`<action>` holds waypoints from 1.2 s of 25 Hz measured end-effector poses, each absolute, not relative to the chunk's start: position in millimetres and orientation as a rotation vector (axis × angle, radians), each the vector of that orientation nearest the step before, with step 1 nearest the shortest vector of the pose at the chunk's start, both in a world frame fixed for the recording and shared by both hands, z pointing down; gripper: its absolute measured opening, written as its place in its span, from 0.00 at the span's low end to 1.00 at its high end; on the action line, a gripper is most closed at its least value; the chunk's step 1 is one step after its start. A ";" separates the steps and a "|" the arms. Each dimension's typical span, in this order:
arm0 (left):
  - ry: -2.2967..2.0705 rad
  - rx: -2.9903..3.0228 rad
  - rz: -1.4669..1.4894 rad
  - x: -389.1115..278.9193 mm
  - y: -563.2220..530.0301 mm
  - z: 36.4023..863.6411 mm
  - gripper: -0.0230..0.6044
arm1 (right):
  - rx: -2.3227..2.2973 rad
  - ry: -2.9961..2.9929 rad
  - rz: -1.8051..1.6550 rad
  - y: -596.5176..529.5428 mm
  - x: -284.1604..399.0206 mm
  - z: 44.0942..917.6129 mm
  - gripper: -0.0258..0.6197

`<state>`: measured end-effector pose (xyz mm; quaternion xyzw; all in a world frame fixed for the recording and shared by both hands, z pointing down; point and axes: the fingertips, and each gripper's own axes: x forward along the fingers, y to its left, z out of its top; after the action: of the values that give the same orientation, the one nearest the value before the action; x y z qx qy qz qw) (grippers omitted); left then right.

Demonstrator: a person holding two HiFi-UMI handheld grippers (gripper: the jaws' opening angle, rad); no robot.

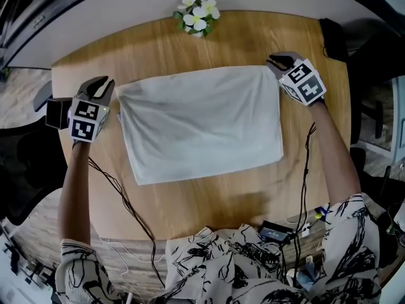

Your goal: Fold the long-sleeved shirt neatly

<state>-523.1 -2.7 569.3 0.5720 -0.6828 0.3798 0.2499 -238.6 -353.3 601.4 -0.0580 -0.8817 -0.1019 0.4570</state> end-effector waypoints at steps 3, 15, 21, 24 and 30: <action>-1.623 1.745 1.107 -479.1 -7.7 571.9 0.16 | -0.213 -2.230 -0.247 -333.0 -243.3 580.5 0.16; -1.846 1.404 0.854 -511.9 10.0 602.5 0.15 | -0.214 -2.162 0.020 -306.6 -220.5 624.3 0.16; -1.902 1.528 0.604 -441.3 58.2 538.7 0.25 | -0.033 -2.418 0.112 -298.6 -193.9 550.3 0.29; -1.857 1.498 0.496 -392.1 104.4 538.1 0.25 | 0.010 -2.471 0.174 -277.9 -156.5 525.9 0.30; -1.791 1.310 0.397 -317.5 187.6 577.9 0.25 | 0.089 -2.395 0.289 -228.6 -63.8 541.0 0.37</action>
<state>-317.5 187.6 577.9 0.5250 -0.7174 0.1591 0.4294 -63.8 -228.6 541.0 0.0345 -0.9272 0.1118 0.3559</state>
